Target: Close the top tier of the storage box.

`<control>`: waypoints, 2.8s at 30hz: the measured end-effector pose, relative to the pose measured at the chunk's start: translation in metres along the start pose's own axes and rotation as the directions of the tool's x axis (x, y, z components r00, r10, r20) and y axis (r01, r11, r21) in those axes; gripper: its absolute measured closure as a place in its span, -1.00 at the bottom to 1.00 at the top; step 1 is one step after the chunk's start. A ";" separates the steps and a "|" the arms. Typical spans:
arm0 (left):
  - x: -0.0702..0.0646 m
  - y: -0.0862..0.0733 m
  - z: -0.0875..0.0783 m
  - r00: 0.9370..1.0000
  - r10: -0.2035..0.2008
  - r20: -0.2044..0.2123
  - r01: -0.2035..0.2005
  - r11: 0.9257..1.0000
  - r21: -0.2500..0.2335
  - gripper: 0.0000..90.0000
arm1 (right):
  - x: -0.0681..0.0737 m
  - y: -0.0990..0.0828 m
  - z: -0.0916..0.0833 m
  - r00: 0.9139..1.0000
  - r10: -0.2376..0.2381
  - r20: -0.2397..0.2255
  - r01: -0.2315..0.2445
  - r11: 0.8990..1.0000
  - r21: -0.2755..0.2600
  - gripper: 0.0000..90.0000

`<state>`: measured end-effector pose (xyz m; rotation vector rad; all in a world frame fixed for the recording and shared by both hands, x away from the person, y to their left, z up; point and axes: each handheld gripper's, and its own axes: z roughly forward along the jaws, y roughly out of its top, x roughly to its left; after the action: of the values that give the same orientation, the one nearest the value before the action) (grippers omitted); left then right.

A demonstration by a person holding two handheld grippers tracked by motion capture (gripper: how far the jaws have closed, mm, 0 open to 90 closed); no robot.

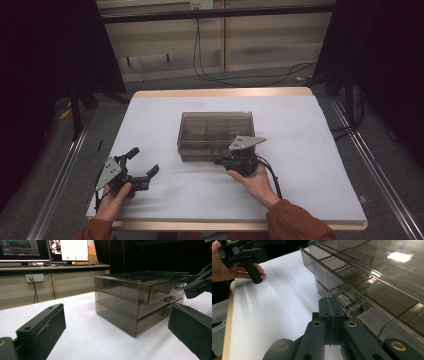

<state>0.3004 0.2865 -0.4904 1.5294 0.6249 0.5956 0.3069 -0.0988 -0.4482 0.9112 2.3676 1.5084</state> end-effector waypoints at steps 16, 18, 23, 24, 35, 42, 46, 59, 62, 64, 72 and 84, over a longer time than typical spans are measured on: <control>0.000 0.000 0.000 1.000 -0.003 0.001 0.003 1.000 0.000 -0.97 | -0.003 0.001 0.001 1.000 0.002 0.007 -0.002 1.000 -0.002 1.00; 0.000 0.000 0.000 1.000 0.000 0.000 0.000 1.000 0.000 -0.97 | -0.004 0.001 0.001 1.000 0.002 0.007 -0.002 1.000 -0.002 1.00; 0.000 0.000 0.000 1.000 0.000 0.000 0.000 1.000 0.000 -0.97 | -0.004 0.001 0.001 1.000 0.006 0.011 -0.006 1.000 -0.005 1.00; 0.000 0.000 0.000 1.000 0.008 0.001 -0.008 1.000 0.007 -0.97 | -0.005 0.001 0.002 1.000 0.008 0.015 -0.008 1.000 -0.007 1.00; 0.000 0.000 0.000 1.000 0.001 0.002 -0.001 1.000 0.003 -0.97 | -0.009 0.000 0.002 1.000 0.017 0.025 -0.017 1.000 -0.008 1.00; 0.000 0.000 0.000 1.000 0.001 0.002 -0.001 1.000 0.002 -0.97 | -0.010 0.000 0.002 0.999 0.021 0.032 -0.021 1.000 -0.012 1.00; 0.000 0.000 0.000 1.000 -0.002 0.003 0.002 1.000 0.001 -0.97 | -0.011 0.000 0.002 0.999 0.024 0.038 -0.024 1.000 -0.014 1.00; 0.000 0.000 0.000 1.000 0.001 0.001 -0.001 1.000 0.001 -0.97 | -0.012 0.000 0.000 0.998 0.021 0.064 -0.019 1.000 -0.022 1.00; 0.000 0.000 0.000 1.000 0.001 0.001 -0.001 1.000 0.002 -0.97 | -0.012 0.000 0.000 0.997 0.023 0.069 -0.022 1.000 -0.022 1.00; 0.000 0.000 0.000 1.000 0.002 0.001 -0.002 1.000 0.002 -0.97 | -0.012 0.000 0.000 0.997 0.024 0.069 -0.022 1.000 -0.022 1.00; 0.000 0.000 0.000 1.000 -0.003 0.000 0.003 1.000 -0.003 -0.97 | -0.010 -0.004 -0.002 0.999 0.024 0.040 -0.024 1.000 -0.004 1.00; 0.000 0.000 0.000 1.000 0.006 0.004 -0.006 1.000 0.003 -0.97 | -0.005 -0.008 -0.028 0.999 0.034 0.002 -0.034 0.999 -0.010 0.45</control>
<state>0.2999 0.2865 -0.4903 1.5358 0.6187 0.5962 0.2948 -0.1253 -0.4426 0.9559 2.3525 1.5288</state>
